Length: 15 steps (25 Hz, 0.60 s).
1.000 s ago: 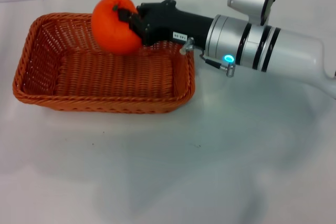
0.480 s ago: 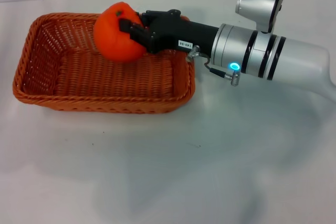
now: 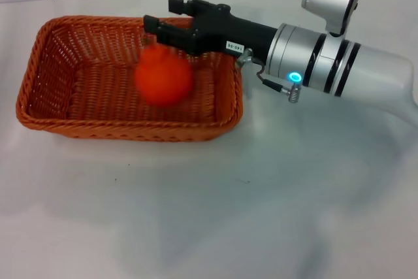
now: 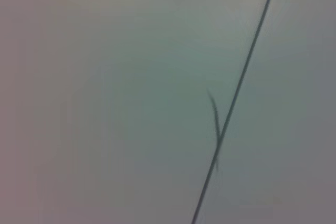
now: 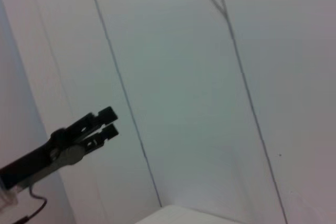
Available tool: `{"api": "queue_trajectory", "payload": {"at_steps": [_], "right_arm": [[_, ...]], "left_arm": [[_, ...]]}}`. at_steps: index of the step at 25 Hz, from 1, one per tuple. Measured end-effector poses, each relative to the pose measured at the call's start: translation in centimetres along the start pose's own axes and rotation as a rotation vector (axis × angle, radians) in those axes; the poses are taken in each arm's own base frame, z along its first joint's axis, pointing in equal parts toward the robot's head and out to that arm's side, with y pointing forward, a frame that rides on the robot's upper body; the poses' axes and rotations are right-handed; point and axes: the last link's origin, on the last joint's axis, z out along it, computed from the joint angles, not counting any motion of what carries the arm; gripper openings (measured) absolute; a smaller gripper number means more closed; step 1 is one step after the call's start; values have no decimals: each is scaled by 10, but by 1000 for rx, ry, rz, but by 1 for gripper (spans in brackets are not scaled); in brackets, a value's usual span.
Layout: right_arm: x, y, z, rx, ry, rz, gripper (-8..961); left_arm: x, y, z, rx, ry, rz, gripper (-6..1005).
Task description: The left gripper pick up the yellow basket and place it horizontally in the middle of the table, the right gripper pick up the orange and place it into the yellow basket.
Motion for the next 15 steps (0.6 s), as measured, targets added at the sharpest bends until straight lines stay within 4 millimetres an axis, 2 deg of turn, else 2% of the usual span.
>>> {"api": "queue_trajectory", "payload": {"at_steps": [8, 14, 15], "right_arm": [[0, 3, -1, -17, 3, -38, 835], [10, 9, -4, -69, 66, -222, 923], [16, 16, -8, -120, 110, -270, 932]], "left_arm": [[-1, -1, 0, 9, -4, -1, 917], [-2, -5, 0, 35, -13, -1, 917], [-3, -6, 0, 41, -15, -1, 917]]}}
